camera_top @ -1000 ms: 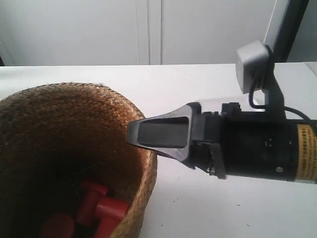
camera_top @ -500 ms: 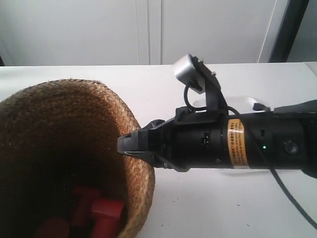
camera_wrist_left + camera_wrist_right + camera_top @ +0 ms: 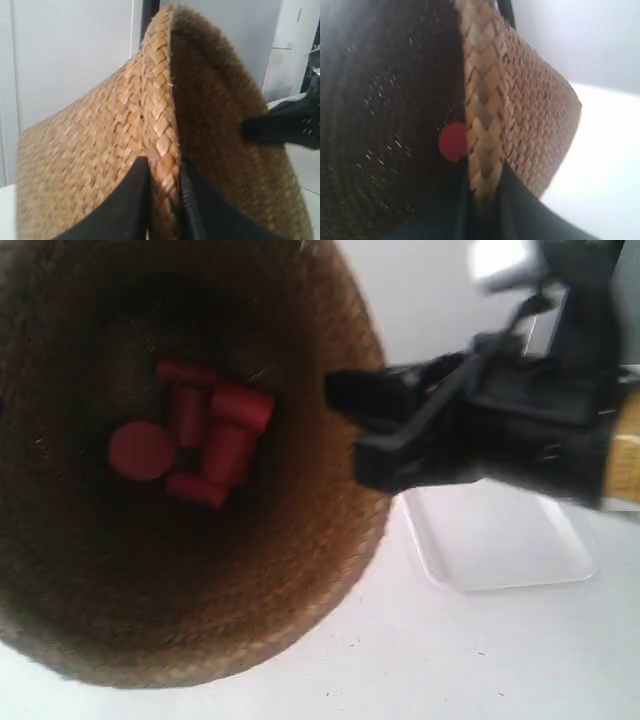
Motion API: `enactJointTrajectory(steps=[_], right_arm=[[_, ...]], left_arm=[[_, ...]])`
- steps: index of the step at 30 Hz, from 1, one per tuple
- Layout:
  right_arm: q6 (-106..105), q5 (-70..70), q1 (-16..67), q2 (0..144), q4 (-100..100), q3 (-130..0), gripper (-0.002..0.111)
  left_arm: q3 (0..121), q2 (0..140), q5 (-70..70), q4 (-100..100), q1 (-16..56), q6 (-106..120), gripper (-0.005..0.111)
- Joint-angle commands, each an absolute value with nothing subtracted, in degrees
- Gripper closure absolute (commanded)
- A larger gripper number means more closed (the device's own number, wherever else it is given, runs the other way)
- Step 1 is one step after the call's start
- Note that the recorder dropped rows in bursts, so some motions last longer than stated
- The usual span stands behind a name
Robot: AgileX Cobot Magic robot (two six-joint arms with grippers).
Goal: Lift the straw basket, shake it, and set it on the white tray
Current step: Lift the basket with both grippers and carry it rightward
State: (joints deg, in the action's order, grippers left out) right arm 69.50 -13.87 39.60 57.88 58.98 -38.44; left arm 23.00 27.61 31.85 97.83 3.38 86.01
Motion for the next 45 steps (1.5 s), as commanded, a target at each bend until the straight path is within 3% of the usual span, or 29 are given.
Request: enactJointTrajectory(steps=[1,3,8,10,13,16,18,20,22,25,27,30,32,37,40,45], right_arm=[[68.3,-7.82,42.25,40.25,57.84,-27.34,0.108],[66.82,-6.47,42.0,40.23,56.71,-24.17,0.108],[69.25,-6.97,44.32,37.51,59.46,-34.05,0.108],[70.7,-4.02,45.64,38.76,59.33,-27.12,0.108],[70.7,-2.34,45.05,43.75,58.75,-22.97,0.108],[70.7,-4.17,46.79,40.51,59.82,-32.11,0.108],[70.7,2.95,48.86,36.21,61.51,-34.67,0.108],[72.24,9.3,49.13,37.11,61.69,-27.03,0.108],[85.0,8.77,48.5,41.01,72.83,-21.93,0.108],[92.4,4.27,48.63,38.97,83.12,-33.33,0.108],[91.12,3.09,48.63,36.76,83.12,-37.78,0.108],[93.62,10.07,48.63,41.21,82.29,-29.54,0.108],[99.9,13.82,48.63,47.29,87.33,-25.72,0.108],[98.31,5.85,48.63,46.71,89.54,-35.15,0.108],[97.13,1.87,48.63,42.77,89.77,-39.44,0.108],[100.61,10.18,48.63,46.08,88.1,-29.01,0.108]], left_arm=[[16.95,27.51,29.4,99.95,4.13,91.78,0.107],[17.46,28.65,28.43,99.95,4.13,93.36,0.107],[28.52,27.35,39.73,95.34,4.13,82.97,0.107],[23.59,28.2,33.22,87.71,4.13,76.02,0.107],[17.39,31.79,26.48,99.95,4.13,88.7,0.107],[28.8,34.87,36.39,99.95,4.13,89.22,0.107],[32.48,34.03,33.16,95.95,4.13,84.16,0.107],[26.61,35.11,30.6,92.98,4.13,81.91,0.107],[19.78,38.47,27.08,99.95,4.13,93.96,0.107],[31.46,39.24,36.27,99.95,4.13,90.01,0.107],[38.19,37.31,34.26,90.83,4.13,79.91,0.107],[28.48,37.43,28.43,88.69,4.13,76.88,0.107],[21.82,39.8,26.34,99.95,4.13,91.47,0.107],[33.53,39.54,36.56,99.95,4.13,87.86,0.107],[40.05,37.06,35.19,92.03,4.13,78.56,0.107],[30.27,37.84,29.83,87.35,4.13,74.86,0.107]])
